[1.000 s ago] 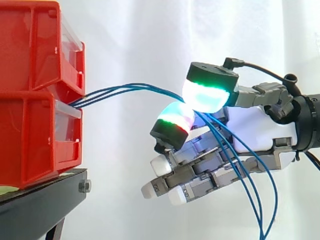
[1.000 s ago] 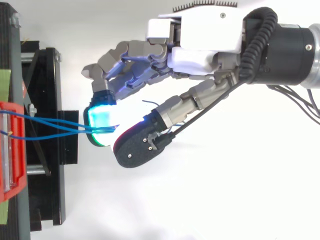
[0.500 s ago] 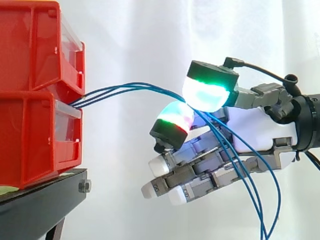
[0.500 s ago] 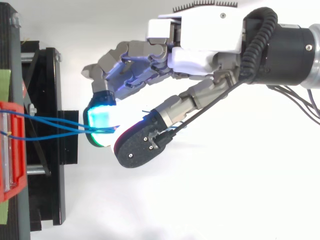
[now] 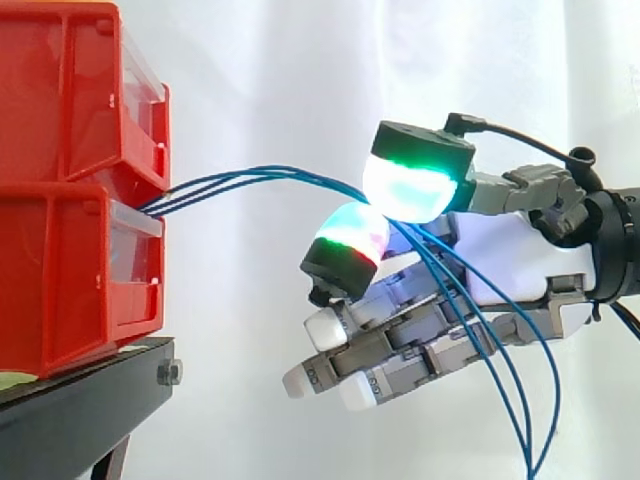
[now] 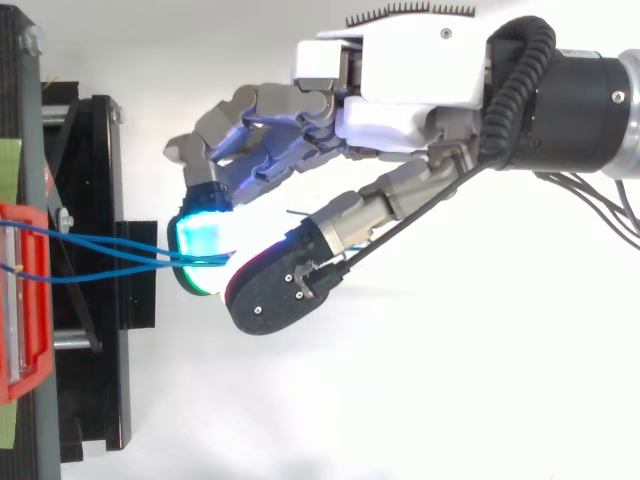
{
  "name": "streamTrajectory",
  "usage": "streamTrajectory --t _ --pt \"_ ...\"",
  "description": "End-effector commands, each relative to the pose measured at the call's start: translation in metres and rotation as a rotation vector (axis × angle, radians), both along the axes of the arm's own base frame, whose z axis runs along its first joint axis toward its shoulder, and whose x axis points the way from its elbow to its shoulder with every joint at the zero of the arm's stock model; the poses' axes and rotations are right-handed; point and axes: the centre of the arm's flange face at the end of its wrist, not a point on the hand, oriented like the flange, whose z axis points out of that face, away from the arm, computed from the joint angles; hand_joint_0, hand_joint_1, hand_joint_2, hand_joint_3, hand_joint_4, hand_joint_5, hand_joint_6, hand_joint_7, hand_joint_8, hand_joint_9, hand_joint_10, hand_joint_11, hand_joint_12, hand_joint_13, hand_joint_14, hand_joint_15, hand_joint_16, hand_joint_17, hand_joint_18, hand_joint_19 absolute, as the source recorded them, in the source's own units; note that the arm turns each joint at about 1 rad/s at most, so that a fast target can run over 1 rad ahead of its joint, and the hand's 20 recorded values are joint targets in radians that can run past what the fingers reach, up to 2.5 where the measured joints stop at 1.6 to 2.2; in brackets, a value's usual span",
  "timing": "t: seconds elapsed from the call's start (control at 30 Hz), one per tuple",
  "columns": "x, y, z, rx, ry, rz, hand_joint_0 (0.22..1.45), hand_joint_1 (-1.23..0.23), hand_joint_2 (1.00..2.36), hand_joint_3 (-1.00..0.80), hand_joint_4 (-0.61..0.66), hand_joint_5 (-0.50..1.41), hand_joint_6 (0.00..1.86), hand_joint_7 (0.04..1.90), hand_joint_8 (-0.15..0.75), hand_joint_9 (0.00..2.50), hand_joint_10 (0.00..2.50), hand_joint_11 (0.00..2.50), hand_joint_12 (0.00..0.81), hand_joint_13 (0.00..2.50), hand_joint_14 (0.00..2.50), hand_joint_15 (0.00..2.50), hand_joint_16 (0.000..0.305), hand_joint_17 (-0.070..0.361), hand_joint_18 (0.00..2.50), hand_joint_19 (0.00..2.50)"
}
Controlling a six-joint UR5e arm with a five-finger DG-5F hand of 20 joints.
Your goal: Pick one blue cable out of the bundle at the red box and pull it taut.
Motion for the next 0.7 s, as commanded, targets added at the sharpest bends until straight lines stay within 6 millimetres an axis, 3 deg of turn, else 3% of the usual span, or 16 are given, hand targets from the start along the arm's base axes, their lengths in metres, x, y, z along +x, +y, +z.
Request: streamTrajectory --t 0.0,0.2,0.53,0.67 --pt "0.0 0.0 0.0008 0.002 -0.001 0.0 0.66 -0.81 1.02 -0.2 0.1 -0.16 0.9 1.11 0.304 0.66 0.01 0.45 0.375 0.21 0.0 0.0 0.057 0.128 0.42 0.18" --pt "-0.0004 0.0 0.0 0.003 0.002 0.0 0.75 -0.91 1.01 -0.31 -0.06 -0.18 0.91 1.07 0.264 0.62 0.01 0.45 0.369 0.19 0.0 0.0 0.056 0.126 0.4 0.15" --pt "-0.0001 0.0 0.0007 0.005 0.0 0.0 0.82 -0.94 1.0 -0.5 -0.09 -0.19 0.92 1.02 0.239 0.59 0.01 0.43 0.36 0.16 0.0 0.0 0.055 0.124 0.36 0.14" --pt "-0.0001 0.0 0.0007 0.005 0.0 0.0 0.85 -0.95 1.0 -0.5 -0.07 -0.19 0.91 1.04 0.235 0.58 0.01 0.42 0.357 0.16 0.0 0.0 0.055 0.123 0.36 0.13"
